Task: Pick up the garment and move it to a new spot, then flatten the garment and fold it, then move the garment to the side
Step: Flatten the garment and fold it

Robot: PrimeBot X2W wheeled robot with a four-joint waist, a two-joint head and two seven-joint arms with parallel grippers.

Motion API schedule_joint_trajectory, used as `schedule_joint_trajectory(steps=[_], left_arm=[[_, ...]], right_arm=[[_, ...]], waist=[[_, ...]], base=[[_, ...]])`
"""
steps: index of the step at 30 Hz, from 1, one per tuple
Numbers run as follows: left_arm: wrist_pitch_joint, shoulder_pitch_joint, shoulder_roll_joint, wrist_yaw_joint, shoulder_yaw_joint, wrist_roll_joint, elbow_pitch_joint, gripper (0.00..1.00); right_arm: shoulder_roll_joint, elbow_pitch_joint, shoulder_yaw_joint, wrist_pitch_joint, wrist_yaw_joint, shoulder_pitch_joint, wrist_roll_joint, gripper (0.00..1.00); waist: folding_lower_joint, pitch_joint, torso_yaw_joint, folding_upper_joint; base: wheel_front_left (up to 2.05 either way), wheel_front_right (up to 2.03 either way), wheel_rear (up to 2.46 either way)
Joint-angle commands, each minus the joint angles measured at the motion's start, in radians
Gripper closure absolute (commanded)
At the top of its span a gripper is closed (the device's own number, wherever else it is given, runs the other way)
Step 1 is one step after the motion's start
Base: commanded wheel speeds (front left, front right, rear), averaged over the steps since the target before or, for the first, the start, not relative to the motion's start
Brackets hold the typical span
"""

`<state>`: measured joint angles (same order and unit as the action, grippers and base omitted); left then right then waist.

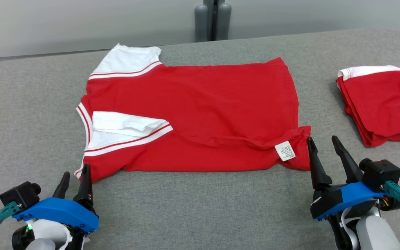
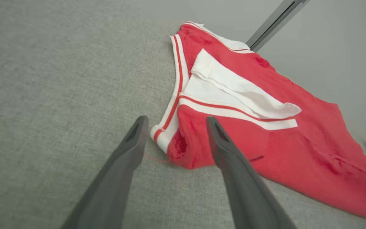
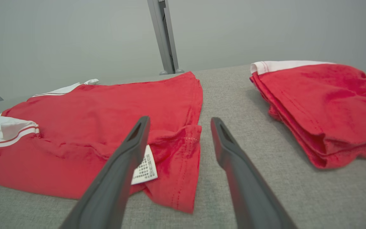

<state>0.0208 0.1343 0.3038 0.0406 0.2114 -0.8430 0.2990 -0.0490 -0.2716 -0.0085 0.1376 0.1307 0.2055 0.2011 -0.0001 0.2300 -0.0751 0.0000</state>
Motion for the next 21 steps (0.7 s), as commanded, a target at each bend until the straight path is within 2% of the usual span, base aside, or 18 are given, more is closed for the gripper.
schedule_joint_trajectory(steps=[1, 4, 8, 9, 10, 11, 12, 15, 19, 20, 21], left_arm=[[-0.013, -0.002, 0.003, 0.012, -0.003, -0.006, -0.008, 0.00], [-0.036, 0.003, -0.005, 0.027, -0.007, -0.021, -0.009, 0.00], [-0.053, 0.016, -0.009, 0.027, -0.002, -0.031, 0.001, 0.00], [-0.053, 0.019, -0.011, 0.025, -0.002, -0.034, 0.001, 0.15], [-0.051, 0.021, -0.013, 0.022, -0.003, -0.037, 0.002, 0.59], [-0.046, 0.023, -0.015, 0.018, -0.004, -0.037, 0.000, 0.76], [-0.027, 0.033, -0.017, 0.010, -0.008, -0.038, -0.003, 1.00], [-0.006, 0.044, -0.019, 0.003, -0.011, -0.030, -0.006, 1.00], [0.031, 0.059, -0.025, -0.009, -0.016, -0.025, -0.007, 1.00], [0.039, 0.061, -0.026, -0.011, -0.017, -0.024, -0.007, 1.00], [0.044, 0.063, -0.028, -0.012, -0.017, -0.023, -0.006, 1.00]], right_arm=[[-0.003, 0.012, 0.004, -0.009, 0.000, -0.014, 0.003, 0.00], [-0.003, 0.018, 0.015, -0.033, 0.000, -0.017, 0.011, 0.00], [-0.003, 0.003, 0.024, -0.055, 0.000, -0.016, 0.020, 0.00], [-0.003, -0.004, 0.026, -0.059, 0.000, -0.012, 0.023, 0.00], [-0.003, -0.017, 0.025, -0.065, 0.000, -0.007, 0.030, 0.00], [-0.003, -0.028, 0.029, -0.069, 0.000, 0.000, 0.032, 0.00], [-0.003, -0.059, 0.034, -0.071, 0.000, 0.018, 0.048, 0.00], [-0.003, -0.095, 0.037, -0.066, 0.000, 0.037, 0.063, 0.00], [-0.003, -0.213, 0.053, -0.081, 0.000, 0.090, 0.084, 0.00], [-0.003, -0.240, 0.057, -0.088, 0.000, 0.101, 0.088, 0.08], [-0.003, -0.268, 0.060, -0.099, 0.000, 0.110, 0.087, 0.50]], waist=[[0.0001, 0.006, -0.004, 0.0000], [0.0001, 0.020, -0.012, 0.0000], [0.0001, 0.032, -0.019, 0.0000], [0.0001, 0.036, -0.021, 0.0000], [0.0001, 0.040, -0.022, 0.0000], [0.0001, 0.043, -0.022, 0.0000], [0.0001, 0.048, -0.021, 0.0000], [0.0001, 0.052, -0.018, 0.0000], [0.0001, 0.055, -0.002, 0.0000], [0.0001, 0.055, 0.001, 0.0000], [0.0001, 0.054, 0.004, 0.0000]], base=[[0.00, 0.00, 0.00], [0.00, 0.00, 0.00], [0.00, 0.00, 0.00], [0.00, 0.00, 0.00], [0.00, 0.00, 0.00], [0.00, 0.00, 0.00], [0.00, 0.00, 0.00], [0.00, 0.00, 0.00], [0.00, 0.00, 0.00], [0.00, 0.00, 0.00], [0.00, 0.00, 0.00]])
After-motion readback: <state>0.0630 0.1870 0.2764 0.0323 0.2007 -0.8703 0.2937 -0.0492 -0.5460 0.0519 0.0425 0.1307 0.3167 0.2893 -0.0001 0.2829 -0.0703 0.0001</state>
